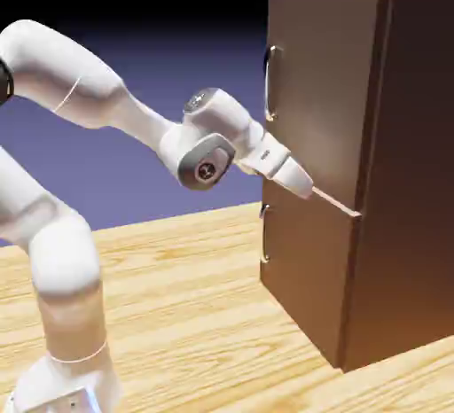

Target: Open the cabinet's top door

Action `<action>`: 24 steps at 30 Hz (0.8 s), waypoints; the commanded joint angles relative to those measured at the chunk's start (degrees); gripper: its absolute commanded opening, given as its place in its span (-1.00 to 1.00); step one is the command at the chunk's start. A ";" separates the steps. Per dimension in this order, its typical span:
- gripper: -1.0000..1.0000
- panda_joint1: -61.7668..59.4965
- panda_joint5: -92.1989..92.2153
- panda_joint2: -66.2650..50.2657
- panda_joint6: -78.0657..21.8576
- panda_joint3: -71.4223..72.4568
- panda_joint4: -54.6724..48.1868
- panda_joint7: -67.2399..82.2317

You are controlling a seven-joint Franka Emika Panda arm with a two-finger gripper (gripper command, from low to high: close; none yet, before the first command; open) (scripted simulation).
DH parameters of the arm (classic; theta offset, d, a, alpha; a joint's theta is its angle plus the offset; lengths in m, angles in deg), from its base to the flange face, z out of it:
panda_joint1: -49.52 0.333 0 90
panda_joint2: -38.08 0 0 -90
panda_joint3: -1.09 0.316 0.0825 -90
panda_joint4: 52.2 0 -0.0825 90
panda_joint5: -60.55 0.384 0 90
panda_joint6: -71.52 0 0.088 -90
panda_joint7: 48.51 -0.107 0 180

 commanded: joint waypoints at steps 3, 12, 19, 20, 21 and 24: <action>0.00 -2.68 7.17 2.60 -0.22 3.71 -1.10 -7.48; 0.00 -10.72 28.67 10.42 -0.88 14.82 -4.42 -29.91; 0.00 -16.97 45.40 16.49 -1.39 23.46 -7.00 -47.36; 0.00 -17.86 47.79 17.36 -1.46 24.69 -7.36 -49.85; 0.00 -18.75 50.18 18.23 -1.54 25.93 -7.73 -52.34; 0.00 -21.43 57.35 20.83 -1.76 29.63 -8.84 -59.82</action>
